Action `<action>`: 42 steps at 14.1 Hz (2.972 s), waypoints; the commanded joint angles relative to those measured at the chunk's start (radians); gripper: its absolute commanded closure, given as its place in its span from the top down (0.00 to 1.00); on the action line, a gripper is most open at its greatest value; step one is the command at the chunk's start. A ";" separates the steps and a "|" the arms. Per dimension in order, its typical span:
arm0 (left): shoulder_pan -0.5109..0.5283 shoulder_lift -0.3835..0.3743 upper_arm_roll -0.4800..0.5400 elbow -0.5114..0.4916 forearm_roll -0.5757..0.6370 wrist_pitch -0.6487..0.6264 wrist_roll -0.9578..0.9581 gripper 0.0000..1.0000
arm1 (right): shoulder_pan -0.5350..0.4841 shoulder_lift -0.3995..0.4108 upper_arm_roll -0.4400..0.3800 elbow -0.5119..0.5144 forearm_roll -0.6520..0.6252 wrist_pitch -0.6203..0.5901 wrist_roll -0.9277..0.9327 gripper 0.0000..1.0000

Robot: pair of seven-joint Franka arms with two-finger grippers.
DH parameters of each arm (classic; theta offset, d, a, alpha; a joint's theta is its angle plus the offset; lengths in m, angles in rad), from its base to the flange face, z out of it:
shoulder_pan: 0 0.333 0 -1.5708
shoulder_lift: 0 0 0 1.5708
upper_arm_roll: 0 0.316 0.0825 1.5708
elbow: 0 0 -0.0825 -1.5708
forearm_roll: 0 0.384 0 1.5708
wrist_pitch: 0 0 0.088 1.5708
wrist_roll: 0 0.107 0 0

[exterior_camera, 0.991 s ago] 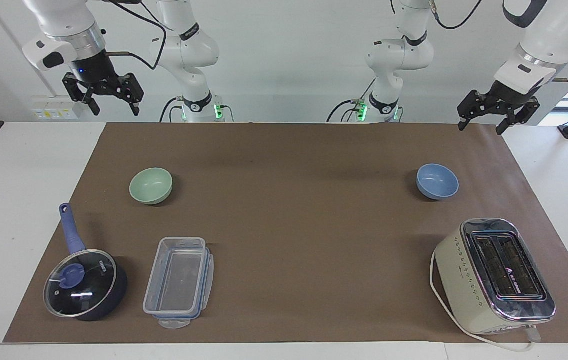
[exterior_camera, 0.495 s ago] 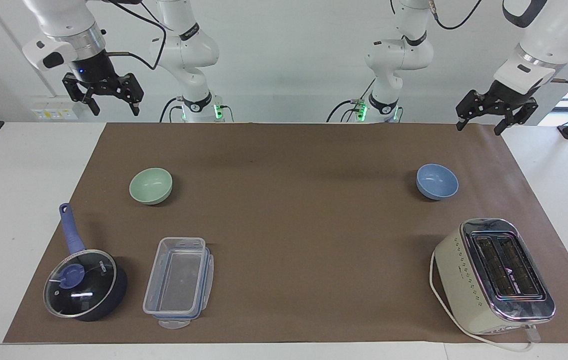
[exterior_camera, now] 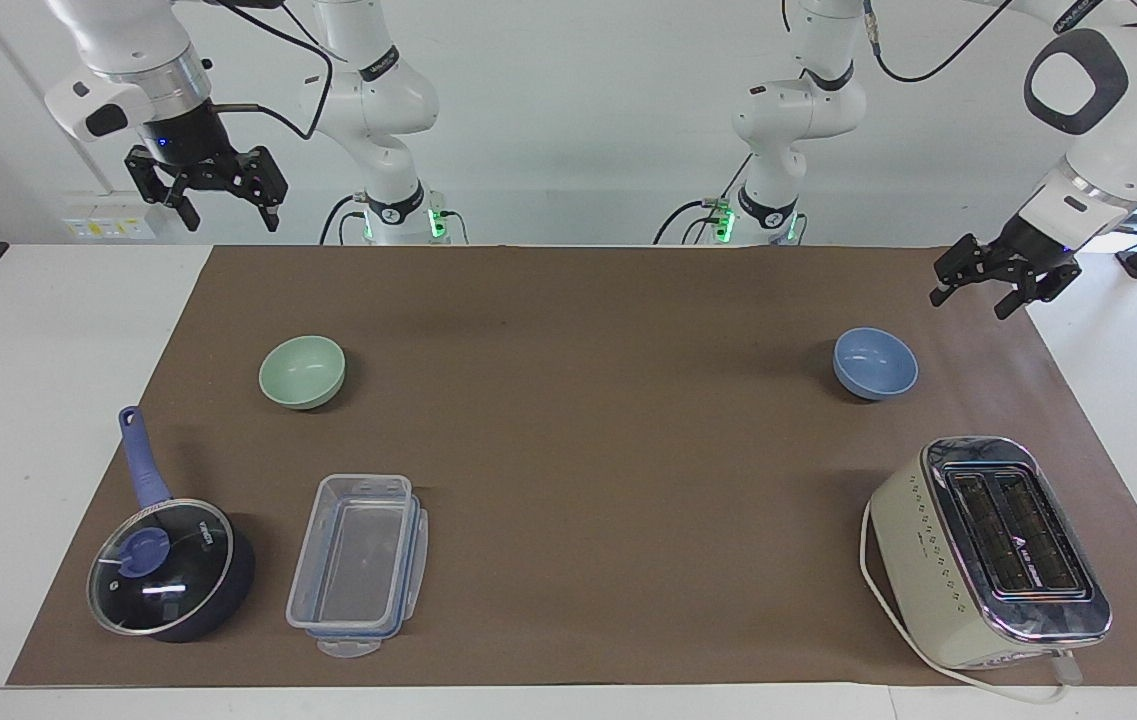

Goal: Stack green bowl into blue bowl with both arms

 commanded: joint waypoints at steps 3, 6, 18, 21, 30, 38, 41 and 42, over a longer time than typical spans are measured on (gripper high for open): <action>0.098 -0.020 -0.008 -0.180 -0.087 0.166 0.174 1.00 | -0.010 -0.015 0.002 -0.019 -0.004 0.013 -0.025 1.00; 0.132 0.011 -0.008 -0.227 -0.127 0.223 0.234 0.89 | -0.010 -0.014 0.002 -0.019 -0.004 0.013 -0.025 1.00; 0.169 0.069 -0.008 -0.468 -0.263 0.450 0.360 0.59 | -0.010 -0.015 0.002 -0.019 -0.004 0.013 -0.025 1.00; 0.160 0.066 -0.008 -0.484 -0.265 0.456 0.359 0.50 | -0.010 -0.015 0.002 -0.019 -0.004 0.013 -0.025 1.00; 0.149 0.047 -0.008 -0.482 -0.265 0.453 0.374 0.00 | -0.010 -0.015 0.002 -0.019 -0.004 0.013 -0.025 1.00; -0.065 -0.121 -0.019 -0.599 -0.263 0.551 0.175 0.00 | -0.012 -0.015 0.001 -0.023 -0.004 0.013 -0.026 1.00; -0.232 -0.128 -0.022 -0.634 -0.253 0.659 -0.047 0.00 | -0.017 -0.015 0.001 -0.024 -0.004 0.013 -0.028 1.00; -0.285 -0.124 -0.022 -0.634 -0.249 0.688 -0.124 0.00 | -0.017 -0.015 0.001 -0.024 -0.004 0.013 -0.028 1.00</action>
